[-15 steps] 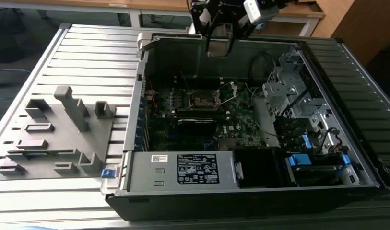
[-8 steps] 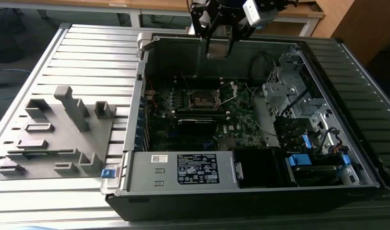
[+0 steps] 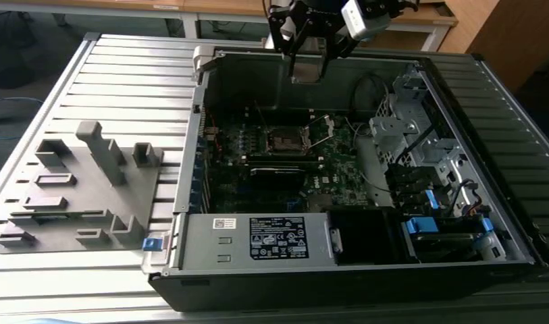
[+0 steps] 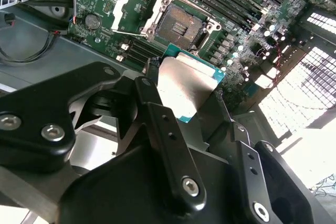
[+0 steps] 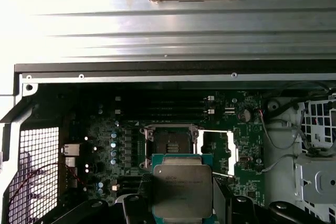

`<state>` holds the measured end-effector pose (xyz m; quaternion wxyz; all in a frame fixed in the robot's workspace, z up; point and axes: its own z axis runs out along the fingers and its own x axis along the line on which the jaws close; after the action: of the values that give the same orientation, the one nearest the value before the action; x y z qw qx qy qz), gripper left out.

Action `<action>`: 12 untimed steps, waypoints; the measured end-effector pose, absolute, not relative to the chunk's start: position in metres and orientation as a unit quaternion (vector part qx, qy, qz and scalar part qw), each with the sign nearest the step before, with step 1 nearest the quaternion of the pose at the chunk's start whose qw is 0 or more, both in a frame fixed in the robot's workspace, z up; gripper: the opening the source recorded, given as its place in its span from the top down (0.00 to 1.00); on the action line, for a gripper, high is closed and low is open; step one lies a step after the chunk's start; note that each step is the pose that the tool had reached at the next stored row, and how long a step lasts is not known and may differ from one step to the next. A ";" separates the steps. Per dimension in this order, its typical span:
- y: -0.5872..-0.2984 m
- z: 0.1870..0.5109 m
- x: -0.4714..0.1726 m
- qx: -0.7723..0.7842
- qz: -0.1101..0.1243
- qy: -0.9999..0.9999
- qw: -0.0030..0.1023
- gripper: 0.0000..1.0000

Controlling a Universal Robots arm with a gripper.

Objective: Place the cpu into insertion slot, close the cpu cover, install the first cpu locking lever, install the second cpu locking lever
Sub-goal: 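Place the cpu into insertion slot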

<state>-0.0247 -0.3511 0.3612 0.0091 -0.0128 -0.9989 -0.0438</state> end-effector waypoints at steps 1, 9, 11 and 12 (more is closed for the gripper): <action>-0.351 0.361 -0.025 -0.013 -0.044 -0.999 0.009 0.46; -0.351 0.358 -0.025 -0.013 -0.044 -0.999 0.009 0.46; -0.351 0.358 -0.025 -0.013 -0.044 -0.999 0.009 0.46; -0.351 0.357 -0.025 -0.013 -0.044 -0.999 0.009 0.46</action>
<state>-0.0247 -0.3511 0.3572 0.0091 -0.0128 -0.9989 -0.0437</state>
